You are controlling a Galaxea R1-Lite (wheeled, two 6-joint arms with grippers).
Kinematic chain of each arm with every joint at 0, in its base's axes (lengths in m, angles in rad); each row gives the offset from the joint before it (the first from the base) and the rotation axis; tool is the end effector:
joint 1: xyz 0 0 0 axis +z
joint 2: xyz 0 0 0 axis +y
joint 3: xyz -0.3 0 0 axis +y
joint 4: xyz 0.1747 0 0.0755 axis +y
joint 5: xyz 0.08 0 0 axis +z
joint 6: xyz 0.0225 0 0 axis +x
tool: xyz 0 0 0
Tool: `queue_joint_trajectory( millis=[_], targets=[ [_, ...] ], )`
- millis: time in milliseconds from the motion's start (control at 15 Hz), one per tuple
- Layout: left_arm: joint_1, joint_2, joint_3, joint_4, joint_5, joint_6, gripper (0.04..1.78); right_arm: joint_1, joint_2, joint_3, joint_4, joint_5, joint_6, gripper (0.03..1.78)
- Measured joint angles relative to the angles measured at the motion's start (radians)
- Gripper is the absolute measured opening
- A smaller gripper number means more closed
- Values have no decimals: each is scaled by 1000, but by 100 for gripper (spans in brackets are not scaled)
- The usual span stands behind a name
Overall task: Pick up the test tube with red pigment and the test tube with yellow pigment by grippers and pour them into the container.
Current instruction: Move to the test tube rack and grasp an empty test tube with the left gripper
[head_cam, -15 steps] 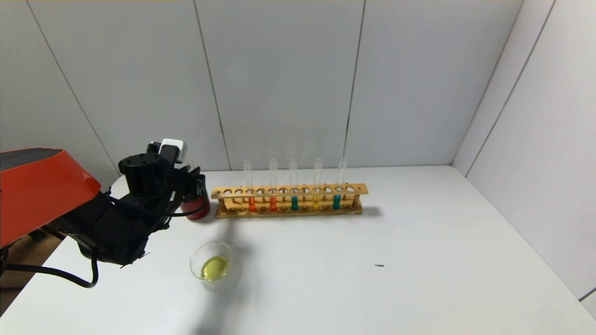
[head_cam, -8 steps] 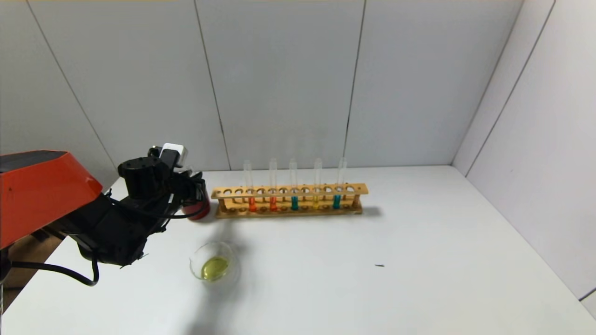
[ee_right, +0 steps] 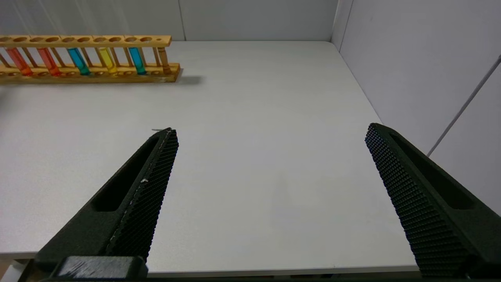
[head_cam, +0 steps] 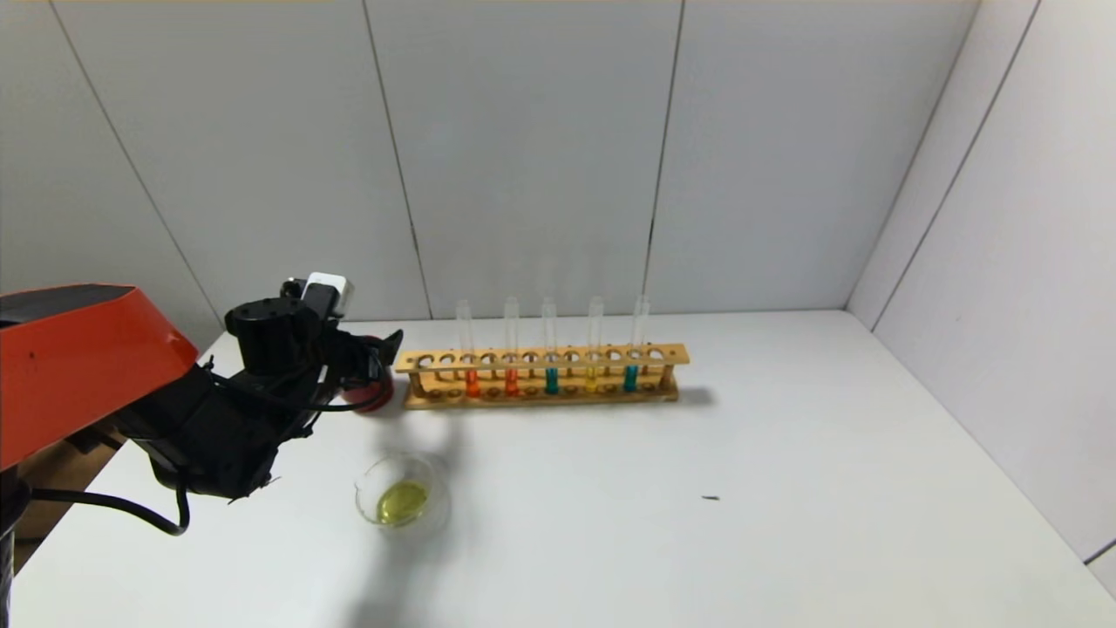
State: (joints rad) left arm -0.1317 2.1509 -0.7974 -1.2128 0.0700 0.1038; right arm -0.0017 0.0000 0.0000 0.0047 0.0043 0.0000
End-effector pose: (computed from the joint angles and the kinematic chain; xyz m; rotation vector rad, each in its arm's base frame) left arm 0.3742 -0.0480 0.0822 0.1178 0.1367 -0.0688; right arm -0.0228 0.0001 0.0750 0.0000 0.0047 0.0026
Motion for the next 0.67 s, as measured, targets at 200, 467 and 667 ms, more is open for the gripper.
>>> queue_joint_trajectory(
  millis=[200, 467, 667],
  targets=[
    [0, -19, -9, 17, 0, 4, 174, 0, 0, 0, 0, 0, 0, 175],
    [-6, -129, -13, 146, 1, 12, 175, 0, 0, 0, 0, 0, 0, 175],
    [-37, -271, 0, 269, 13, 20, 175, 0, 0, 0, 0, 0, 0, 175]
  ],
)
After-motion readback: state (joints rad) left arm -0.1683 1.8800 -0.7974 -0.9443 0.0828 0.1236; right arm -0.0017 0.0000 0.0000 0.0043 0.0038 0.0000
